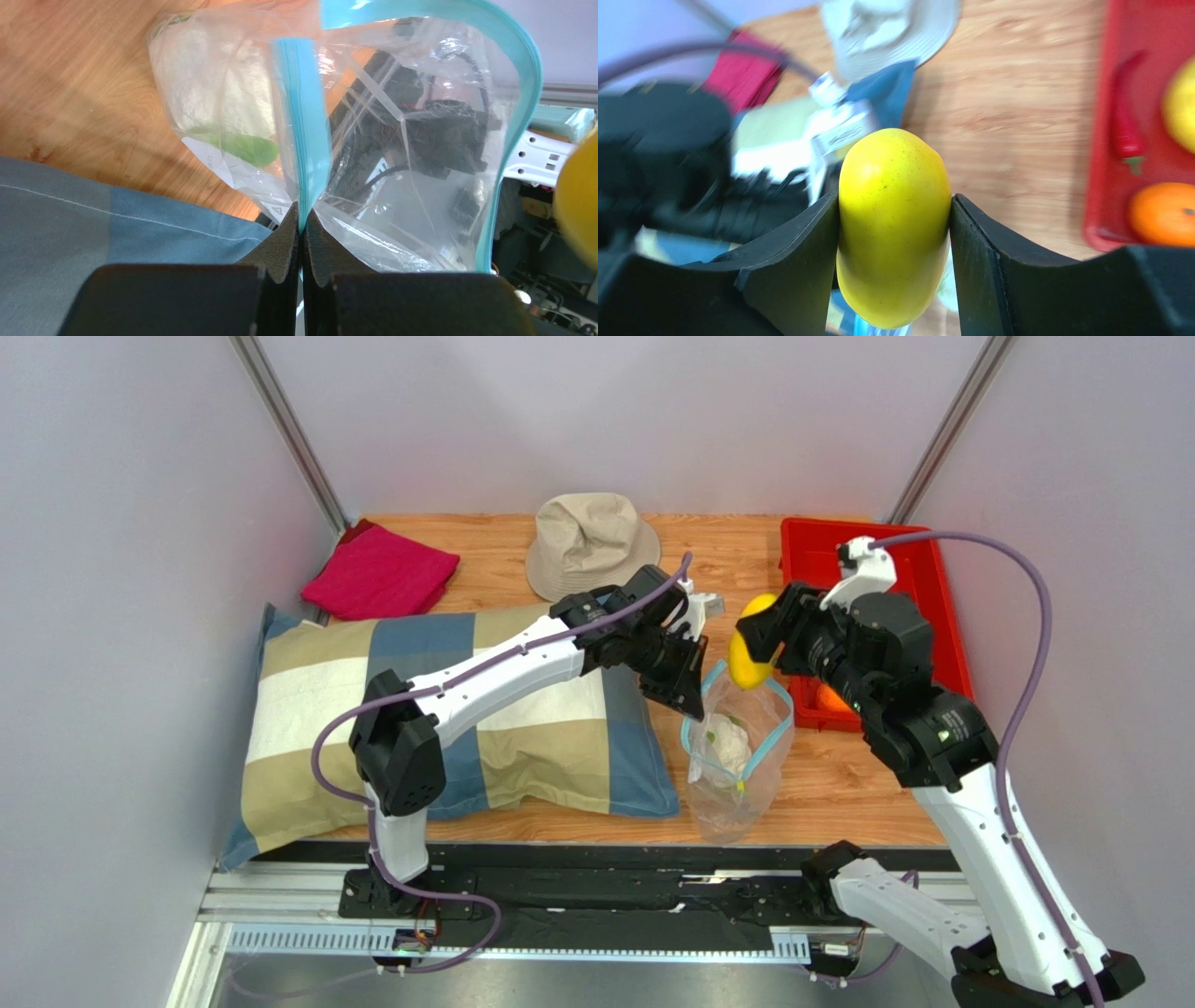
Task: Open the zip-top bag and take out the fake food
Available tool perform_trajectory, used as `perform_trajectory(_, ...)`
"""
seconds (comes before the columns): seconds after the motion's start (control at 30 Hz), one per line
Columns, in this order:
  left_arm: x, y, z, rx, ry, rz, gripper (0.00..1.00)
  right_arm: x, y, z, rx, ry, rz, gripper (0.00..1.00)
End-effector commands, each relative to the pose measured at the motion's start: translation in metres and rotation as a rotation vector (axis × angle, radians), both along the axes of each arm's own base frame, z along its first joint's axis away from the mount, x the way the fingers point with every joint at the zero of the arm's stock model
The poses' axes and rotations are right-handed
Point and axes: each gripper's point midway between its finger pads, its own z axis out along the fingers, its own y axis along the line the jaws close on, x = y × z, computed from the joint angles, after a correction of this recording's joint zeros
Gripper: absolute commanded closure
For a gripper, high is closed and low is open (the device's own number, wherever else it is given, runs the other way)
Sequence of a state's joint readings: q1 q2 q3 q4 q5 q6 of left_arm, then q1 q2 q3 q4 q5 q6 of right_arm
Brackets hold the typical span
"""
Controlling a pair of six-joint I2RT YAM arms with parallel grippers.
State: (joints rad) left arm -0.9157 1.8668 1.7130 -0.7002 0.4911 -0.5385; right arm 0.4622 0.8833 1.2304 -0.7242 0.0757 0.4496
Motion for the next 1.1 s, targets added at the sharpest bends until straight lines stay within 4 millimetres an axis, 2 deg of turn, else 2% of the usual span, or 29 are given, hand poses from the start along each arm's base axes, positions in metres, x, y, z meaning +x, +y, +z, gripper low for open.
perform_trajectory(0.0, 0.007, -0.003, 0.029, -0.026, -0.091, -0.04, 1.0, 0.032, -0.057, 0.004, -0.114, 0.038, -0.345, 1.0)
perform_trajectory(0.1, 0.011, -0.002, 0.031, -0.021, -0.115, -0.066, 1.0, 0.047, -0.085, -0.003, -0.213, 0.049, -0.463, 1.0)
perform_trajectory(0.2, 0.014, 0.0, 0.029, -0.017, -0.123, -0.096, 1.0, 0.061, -0.115, -0.021, -0.24, 0.116, -0.569, 1.0)
perform_trajectory(0.23, 0.018, 0.0, 0.027, -0.013, -0.127, -0.099, 1.0, 0.065, -0.137, -0.032, -0.232, 0.159, -0.638, 1.0)
perform_trajectory(0.3, 0.022, 0.004, 0.026, -0.012, -0.133, -0.118, 1.0, 0.076, -0.149, -0.071, -0.21, 0.278, -0.657, 0.99)
perform_trajectory(0.33, 0.025, 0.005, 0.026, -0.015, -0.133, -0.117, 1.0, 0.079, -0.166, -0.085, -0.191, 0.324, -0.697, 0.98)
perform_trajectory(0.37, 0.027, 0.006, 0.026, -0.019, -0.132, -0.117, 1.0, 0.087, -0.167, -0.108, -0.198, 0.394, -0.688, 0.98)
perform_trajectory(0.4, 0.031, 0.007, 0.027, -0.035, -0.123, -0.114, 1.0, 0.09, -0.165, -0.12, -0.197, 0.425, -0.676, 0.98)
perform_trajectory(0.43, 0.033, 0.008, 0.025, -0.037, -0.113, -0.112, 1.0, 0.091, -0.177, -0.131, -0.199, 0.455, -0.708, 0.98)
perform_trajectory(0.5, 0.037, 0.01, 0.025, -0.052, -0.098, -0.106, 1.0, 0.099, -0.182, -0.153, -0.207, 0.514, -0.716, 0.98)
perform_trajectory(0.57, 0.037, 0.012, 0.022, -0.053, -0.085, -0.104, 1.0, 0.109, -0.191, -0.163, -0.19, 0.53, -0.737, 0.97)
perform_trajectory(0.6, 0.037, 0.011, 0.022, -0.056, -0.085, -0.104, 1.0, 0.115, -0.193, -0.175, -0.183, 0.567, -0.73, 0.96)
perform_trajectory(0.63, 0.036, 0.011, 0.02, -0.055, -0.081, -0.108, 1.0, 0.118, -0.202, -0.179, -0.173, 0.58, -0.747, 0.88)
perform_trajectory(0.67, 0.035, 0.011, 0.018, -0.053, -0.073, -0.109, 1.0, 0.125, -0.207, -0.174, -0.168, 0.573, -0.753, 0.77)
perform_trajectory(0.7, 0.035, 0.012, 0.016, -0.05, -0.073, -0.109, 1.0, 0.128, -0.213, -0.188, -0.178, 0.621, -0.762, 0.67)
perform_trajectory(0.73, 0.035, 0.013, 0.015, -0.046, -0.072, -0.109, 1.0, 0.125, -0.218, -0.19, -0.185, 0.656, -0.765, 0.47)
perform_trajectory(0.77, 0.036, 0.013, 0.015, -0.044, -0.078, -0.108, 1.0, 0.132, -0.218, -0.184, -0.183, 0.656, -0.758, 0.37)
perform_trajectory(0.83, 0.037, 0.012, 0.018, -0.048, -0.084, -0.108, 1.0, 0.131, -0.215, -0.191, -0.188, 0.708, -0.732, 0.24)
perform_trajectory(0.93, 0.039, 0.01, 0.021, -0.056, -0.082, -0.099, 1.0, 0.125, -0.21, -0.183, -0.176, 0.707, -0.716, 0.12)
perform_trajectory(1.03, 0.038, 0.007, 0.025, -0.071, -0.068, -0.09, 1.0, 0.111, -0.205, -0.176, -0.179, 0.726, -0.687, 0.06)
perform_trajectory(1.07, 0.038, 0.006, 0.026, -0.073, -0.065, -0.088, 1.0, 0.106, -0.203, -0.164, -0.172, 0.707, -0.679, 0.06)
